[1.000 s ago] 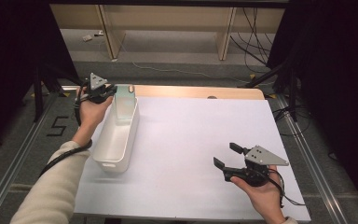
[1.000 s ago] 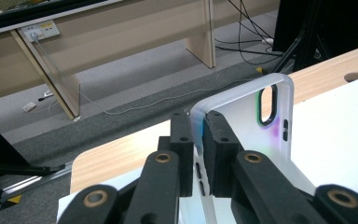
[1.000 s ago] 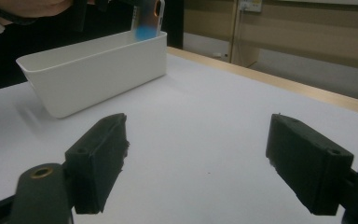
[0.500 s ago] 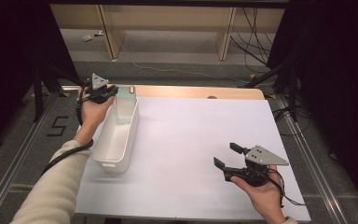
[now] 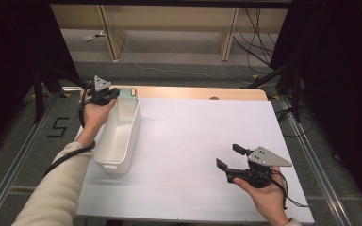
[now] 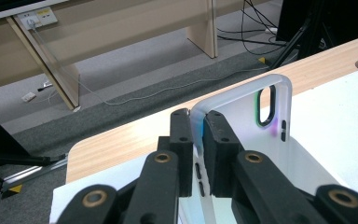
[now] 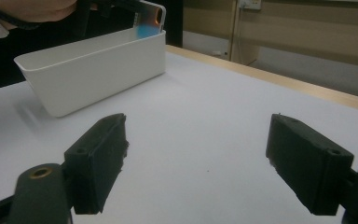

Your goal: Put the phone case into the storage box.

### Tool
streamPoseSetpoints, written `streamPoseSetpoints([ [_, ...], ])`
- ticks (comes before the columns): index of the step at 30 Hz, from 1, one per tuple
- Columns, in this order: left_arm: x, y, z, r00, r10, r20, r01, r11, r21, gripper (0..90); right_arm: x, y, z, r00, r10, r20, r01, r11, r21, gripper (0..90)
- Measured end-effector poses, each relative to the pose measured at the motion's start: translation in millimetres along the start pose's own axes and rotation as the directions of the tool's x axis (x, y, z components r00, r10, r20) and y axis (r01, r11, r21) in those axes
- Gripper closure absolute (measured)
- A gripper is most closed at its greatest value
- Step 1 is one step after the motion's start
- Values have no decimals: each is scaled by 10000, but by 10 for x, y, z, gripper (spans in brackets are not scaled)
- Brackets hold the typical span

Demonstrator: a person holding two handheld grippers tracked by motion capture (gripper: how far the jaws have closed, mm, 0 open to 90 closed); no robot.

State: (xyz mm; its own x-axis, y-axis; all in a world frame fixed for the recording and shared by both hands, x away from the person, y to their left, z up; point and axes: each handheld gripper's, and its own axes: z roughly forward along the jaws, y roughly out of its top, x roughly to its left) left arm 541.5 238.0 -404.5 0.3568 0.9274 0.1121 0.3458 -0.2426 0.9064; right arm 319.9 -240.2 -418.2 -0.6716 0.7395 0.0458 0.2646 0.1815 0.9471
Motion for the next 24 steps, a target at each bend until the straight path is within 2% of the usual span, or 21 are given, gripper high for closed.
streamPoseSetpoints([
  [9, 12, -15, 14, 9999, 100, -115, -99, 9998, 156, 820, 1, -8, 15, 10000, 21, -51, -22, 10000, -81, 212],
  [10, 11, -17, 16, 9999, 97, -121, -95, 9998, 160, 821, -1, 0, -12, 9999, -72, 78, 70, 9996, 282, 212],
  [12, 15, -16, 18, 9999, 96, -131, -93, 9998, 183, 821, 9, -9, 15, 10000, 17, -76, -17, 10000, 33, 212],
  [17, 19, -18, 32, 9998, 113, -177, -110, 9998, 153, 820, -1, 4, -18, 9999, -73, 71, 70, 9993, 381, 212],
  [20, 20, -15, 42, 9996, 179, -209, -175, 9997, 171, 812, 9, -11, 21, 9999, 19, -105, -20, 10000, -24, 212],
  [21, 22, -16, 44, 9993, 252, -263, -248, 9995, 190, 810, 5, -6, 8, 10000, -42, -59, 42, 9999, 127, 212],
  [22, 21, -18, 46, 9993, 242, -272, -237, 9995, 187, 810, 6, -8, 15, 9999, 67, -111, -67, 10000, 43, 212],
  [23, 20, -18, 48, 9993, 238, -275, -234, 9996, 174, 809, 1, -2, 0, 10000, 4, 34, -4, 9998, 195, 212],
  [24, 20, -19, 52, 9994, 230, -271, -226, 9996, 152, 809, -4, -6, 11, 10000, -28, 53, 27, 9999, 98, 212],
])
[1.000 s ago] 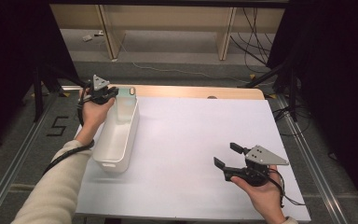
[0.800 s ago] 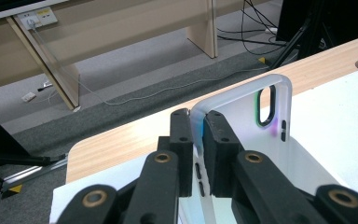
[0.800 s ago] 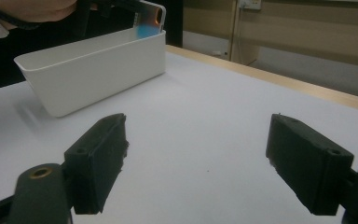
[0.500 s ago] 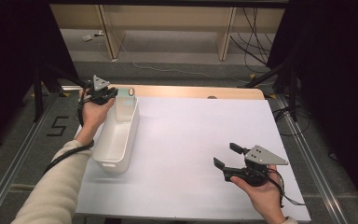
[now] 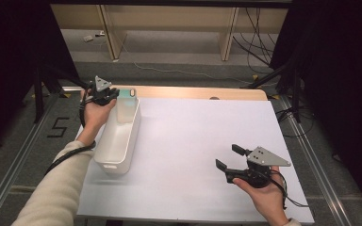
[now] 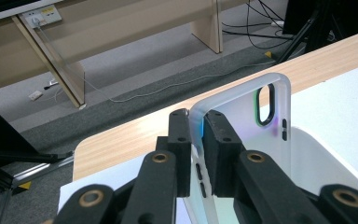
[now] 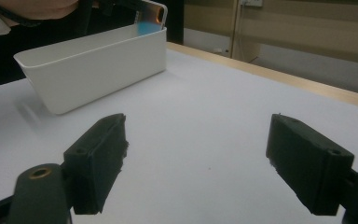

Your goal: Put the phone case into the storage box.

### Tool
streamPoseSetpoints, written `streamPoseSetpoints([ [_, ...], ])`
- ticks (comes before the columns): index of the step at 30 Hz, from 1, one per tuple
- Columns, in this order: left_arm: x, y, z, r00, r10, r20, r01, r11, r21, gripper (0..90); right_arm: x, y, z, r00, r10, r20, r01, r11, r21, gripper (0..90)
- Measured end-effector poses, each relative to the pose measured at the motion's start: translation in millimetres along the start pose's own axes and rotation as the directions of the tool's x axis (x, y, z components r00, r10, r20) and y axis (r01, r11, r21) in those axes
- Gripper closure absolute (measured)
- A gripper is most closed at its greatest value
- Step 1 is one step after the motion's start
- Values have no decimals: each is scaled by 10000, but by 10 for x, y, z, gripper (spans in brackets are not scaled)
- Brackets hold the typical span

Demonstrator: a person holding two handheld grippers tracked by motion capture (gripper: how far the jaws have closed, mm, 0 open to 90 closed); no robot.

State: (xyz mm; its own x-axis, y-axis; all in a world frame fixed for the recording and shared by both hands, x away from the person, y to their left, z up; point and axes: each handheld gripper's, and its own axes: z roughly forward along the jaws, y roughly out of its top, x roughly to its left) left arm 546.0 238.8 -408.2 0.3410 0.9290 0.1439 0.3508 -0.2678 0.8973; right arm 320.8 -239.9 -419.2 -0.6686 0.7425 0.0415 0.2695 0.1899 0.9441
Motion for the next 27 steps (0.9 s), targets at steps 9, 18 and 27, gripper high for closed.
streamPoseSetpoints([
  [9, 4, 4, 32, 9999, 100, -57, -100, 9999, 85, 802, 6, -5, 8, 10000, -46, -34, 47, 10000, 71, 211],
  [18, 3, 18, 84, 9997, 200, -153, -197, 9996, 213, 795, 1, -8, 20, 9999, 100, -33, -100, 9999, 56, 210],
  [27, -24, 22, 124, 9991, 232, -366, -223, 9995, 239, 789, 1, -10, 23, 9999, 68, -142, -69, 10000, -54, 208],
])
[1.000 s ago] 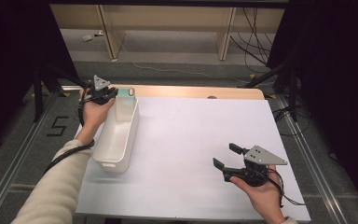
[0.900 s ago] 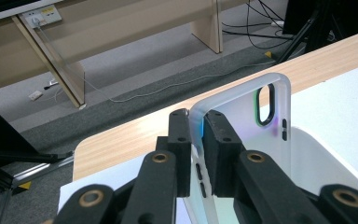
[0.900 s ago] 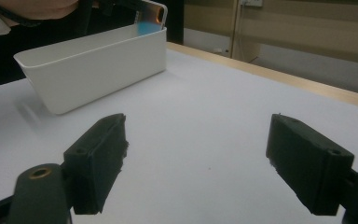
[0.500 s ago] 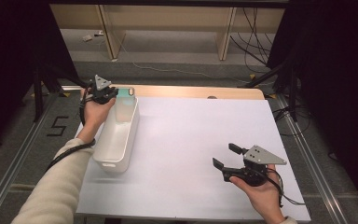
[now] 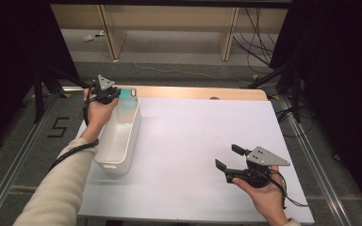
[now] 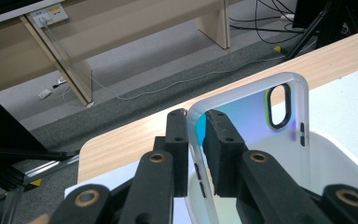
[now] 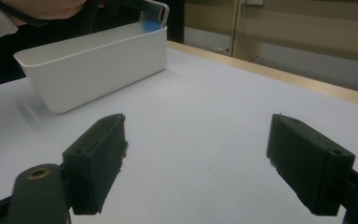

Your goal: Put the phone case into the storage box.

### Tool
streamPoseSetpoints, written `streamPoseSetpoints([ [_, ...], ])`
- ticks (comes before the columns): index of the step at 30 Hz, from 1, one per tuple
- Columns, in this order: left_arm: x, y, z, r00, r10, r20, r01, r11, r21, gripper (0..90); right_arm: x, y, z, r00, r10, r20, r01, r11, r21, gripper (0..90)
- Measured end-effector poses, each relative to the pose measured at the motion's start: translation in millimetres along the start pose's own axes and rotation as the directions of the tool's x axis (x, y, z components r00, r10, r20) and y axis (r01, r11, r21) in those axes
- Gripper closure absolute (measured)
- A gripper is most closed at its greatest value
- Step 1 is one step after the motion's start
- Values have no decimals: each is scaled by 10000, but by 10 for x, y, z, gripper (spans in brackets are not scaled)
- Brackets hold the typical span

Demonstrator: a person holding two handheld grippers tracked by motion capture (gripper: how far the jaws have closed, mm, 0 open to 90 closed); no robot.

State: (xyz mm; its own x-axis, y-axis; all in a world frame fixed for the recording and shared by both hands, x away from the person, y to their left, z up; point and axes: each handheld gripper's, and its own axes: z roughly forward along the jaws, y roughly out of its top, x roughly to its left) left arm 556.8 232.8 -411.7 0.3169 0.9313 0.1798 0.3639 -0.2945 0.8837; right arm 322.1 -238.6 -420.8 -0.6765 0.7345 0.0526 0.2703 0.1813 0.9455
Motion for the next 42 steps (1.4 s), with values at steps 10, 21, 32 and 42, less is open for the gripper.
streamPoseSetpoints([
  [10, -19, 15, 35, 9999, 77, -141, -76, 10000, 64, 767, -9, 14, -43, 9999, -110, 121, 105, 9991, 409, 207],
  [21, 13, 18, 31, 9995, 25, -311, -19, 9999, 172, 723, -2, 7, -20, 9999, -63, 122, 62, 9999, 93, 204],
  [32, 42, 14, -42, 9981, -362, -503, 365, 9993, 57, 577, -3, 18, -27, 9999, -22, 152, 21, 10000, 79, 199],
  [42, 58, 2, -196, 9984, -504, -274, 499, 9986, -159, 499, -7, 14, -20, 9997, -97, 229, 95, 9999, 71, 192],
])
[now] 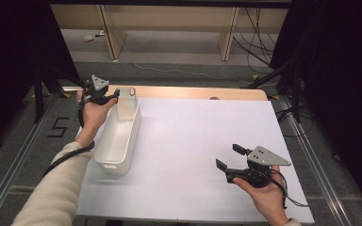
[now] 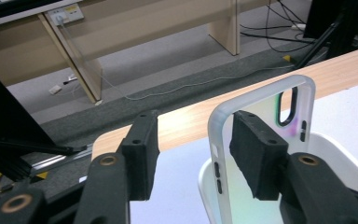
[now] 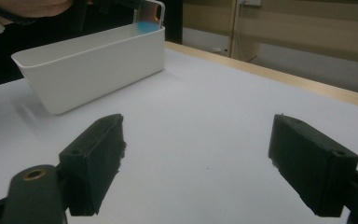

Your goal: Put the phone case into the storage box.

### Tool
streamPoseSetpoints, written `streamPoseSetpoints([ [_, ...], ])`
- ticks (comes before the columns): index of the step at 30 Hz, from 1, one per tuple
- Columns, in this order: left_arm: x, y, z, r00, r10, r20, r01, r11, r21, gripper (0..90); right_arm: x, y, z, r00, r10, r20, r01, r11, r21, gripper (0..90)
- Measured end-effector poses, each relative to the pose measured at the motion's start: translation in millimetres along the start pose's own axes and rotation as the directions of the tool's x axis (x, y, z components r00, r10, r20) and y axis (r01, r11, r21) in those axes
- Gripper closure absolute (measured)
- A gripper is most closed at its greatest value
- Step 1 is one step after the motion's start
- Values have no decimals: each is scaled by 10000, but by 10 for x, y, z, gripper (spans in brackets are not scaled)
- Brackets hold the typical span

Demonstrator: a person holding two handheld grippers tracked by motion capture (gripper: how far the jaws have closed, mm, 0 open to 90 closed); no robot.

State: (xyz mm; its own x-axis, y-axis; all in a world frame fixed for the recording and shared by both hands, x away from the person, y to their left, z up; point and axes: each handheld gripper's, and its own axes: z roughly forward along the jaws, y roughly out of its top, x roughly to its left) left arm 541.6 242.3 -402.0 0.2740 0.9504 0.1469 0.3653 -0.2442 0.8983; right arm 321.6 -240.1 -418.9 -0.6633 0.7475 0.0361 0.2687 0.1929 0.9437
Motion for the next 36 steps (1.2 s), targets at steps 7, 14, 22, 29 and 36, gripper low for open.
streamPoseSetpoints([
  [7, 30, 20, -26, 10000, 8, 81, -9, 9998, 187, 455, -1, -1, 2, 10000, 1, 7, -1, 10000, 31, 189],
  [14, 10, 59, -21, 9996, -120, 251, 116, 9998, 178, 404, 0, 5, -8, 10000, -18, -9, 18, 10000, 76, 189],
  [22, -25, 92, -92, 9988, -135, 480, 131, 9999, 80, 327, -8, 6, -12, 10000, -1, -37, 1, 10000, 78, 188],
  [29, -28, 131, -330, 9968, -263, 751, 277, 9995, -175, 197, -10, 6, -12, 10000, -10, -22, 10, 10000, 85, 185],
  [36, -52, 104, -604, 9929, -320, 1146, 383, 9978, -536, 153, -15, 10, -22, 10000, 5, 8, -5, 10000, 13, 184],
])
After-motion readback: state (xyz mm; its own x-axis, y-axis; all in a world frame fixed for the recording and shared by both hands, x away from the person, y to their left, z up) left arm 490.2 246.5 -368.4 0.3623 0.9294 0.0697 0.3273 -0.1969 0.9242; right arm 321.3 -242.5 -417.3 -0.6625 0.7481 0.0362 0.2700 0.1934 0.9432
